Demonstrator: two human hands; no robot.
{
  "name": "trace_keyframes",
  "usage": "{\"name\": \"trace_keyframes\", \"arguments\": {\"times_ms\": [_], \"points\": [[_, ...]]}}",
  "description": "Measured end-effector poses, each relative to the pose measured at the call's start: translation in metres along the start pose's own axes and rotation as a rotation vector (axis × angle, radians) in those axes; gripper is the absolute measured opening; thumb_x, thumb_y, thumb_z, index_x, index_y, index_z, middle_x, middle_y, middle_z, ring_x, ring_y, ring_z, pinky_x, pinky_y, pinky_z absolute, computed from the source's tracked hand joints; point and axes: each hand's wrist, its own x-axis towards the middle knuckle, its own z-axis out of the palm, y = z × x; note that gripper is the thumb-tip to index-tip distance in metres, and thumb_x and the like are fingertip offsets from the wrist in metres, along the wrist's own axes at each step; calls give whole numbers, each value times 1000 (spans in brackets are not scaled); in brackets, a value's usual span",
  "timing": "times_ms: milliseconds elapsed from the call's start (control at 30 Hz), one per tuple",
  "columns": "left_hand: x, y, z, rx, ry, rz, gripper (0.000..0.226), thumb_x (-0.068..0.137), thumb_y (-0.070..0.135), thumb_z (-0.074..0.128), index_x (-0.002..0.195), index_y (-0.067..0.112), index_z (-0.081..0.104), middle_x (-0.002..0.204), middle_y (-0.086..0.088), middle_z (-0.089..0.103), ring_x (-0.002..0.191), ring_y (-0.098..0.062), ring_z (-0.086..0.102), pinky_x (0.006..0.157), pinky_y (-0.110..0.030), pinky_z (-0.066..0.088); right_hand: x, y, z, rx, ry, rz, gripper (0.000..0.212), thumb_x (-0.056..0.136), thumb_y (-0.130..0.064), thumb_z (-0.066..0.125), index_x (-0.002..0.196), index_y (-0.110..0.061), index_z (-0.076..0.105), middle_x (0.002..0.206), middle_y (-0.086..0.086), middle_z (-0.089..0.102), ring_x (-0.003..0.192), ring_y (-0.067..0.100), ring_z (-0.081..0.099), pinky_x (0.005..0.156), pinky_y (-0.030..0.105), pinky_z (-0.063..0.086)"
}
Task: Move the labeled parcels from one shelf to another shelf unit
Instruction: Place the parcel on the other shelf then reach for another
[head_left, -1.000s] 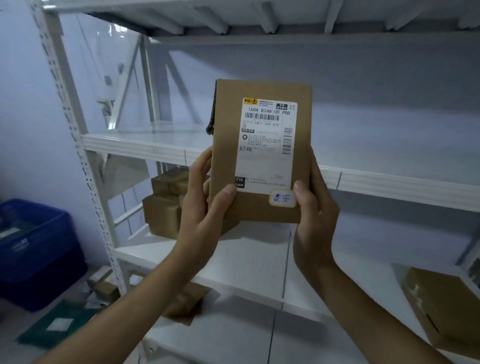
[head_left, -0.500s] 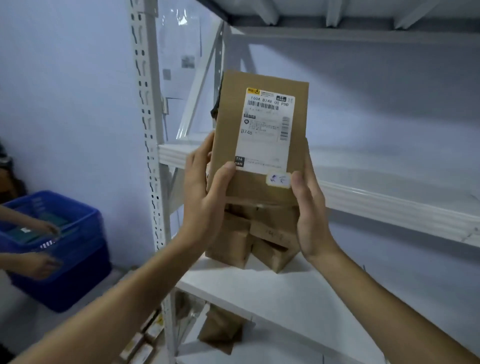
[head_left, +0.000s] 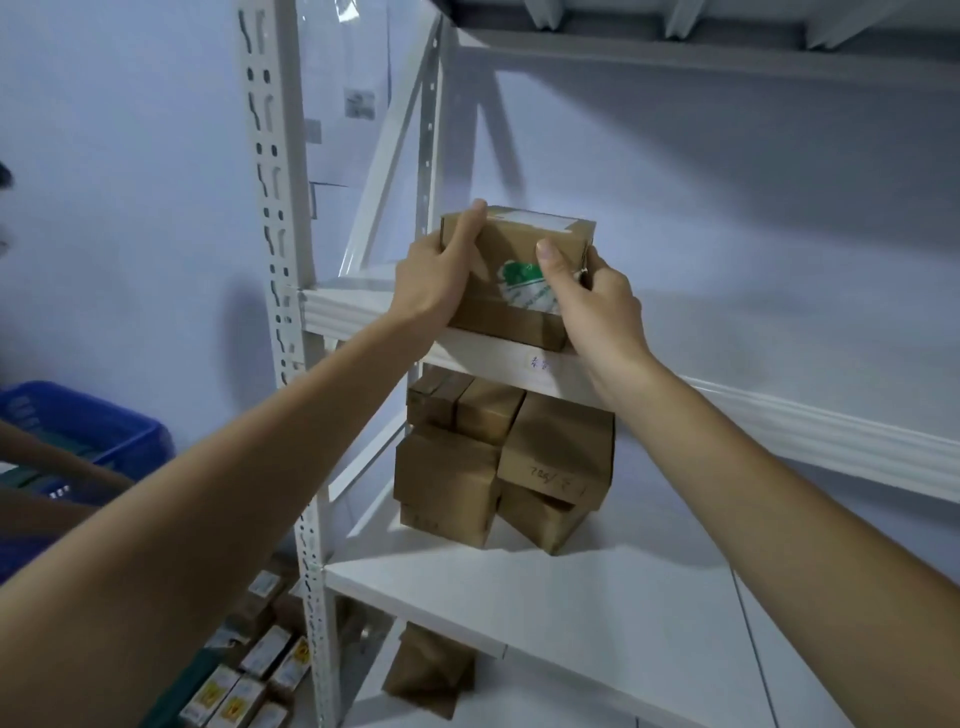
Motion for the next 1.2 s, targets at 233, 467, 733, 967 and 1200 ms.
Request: {"name": "trace_keyframes", "arguments": {"times_ms": [233,467,733,967,1200], "points": [[-12,1,3,113,164,137,76,96,64,49,156,17,47,158,-7,53,140,-25,53,114,-38,41,-7,4,-19,89,26,97,88,97,-64,64,168,-26,29,174,0,37,156,25,41,126,51,38],[-125,-12,41,544,205,730,23,98,26,53,103,6,63,98,-6,65,90,-28,62,76,-44,51,-70,42,-109,283,21,54,38,105,-16,64,142,-18,68,146,-5,69,135,13,65,116,37,52],[-247,3,189,804,-346,501,46,102,62,36,97,26,65,95,2,74,83,-25,67,70,-38,51,-165,118,-299,-136,26,205,27,98,-18,68,123,-20,78,118,-3,79,114,11,71,89,20,46],[-346,23,354,702,-606,363,40,101,53,56,111,19,74,103,-4,76,94,-27,70,79,-35,50,-247,178,-466,-364,108,280,28,96,-19,71,123,-16,80,121,5,82,119,18,74,92,17,45],[-411,28,480,673,-788,350,38,106,43,54,123,13,70,122,-11,78,103,-28,70,81,-30,44,-294,228,-581,-430,184,358,31,97,-24,68,126,-20,78,128,2,79,125,19,70,113,32,50]]}}
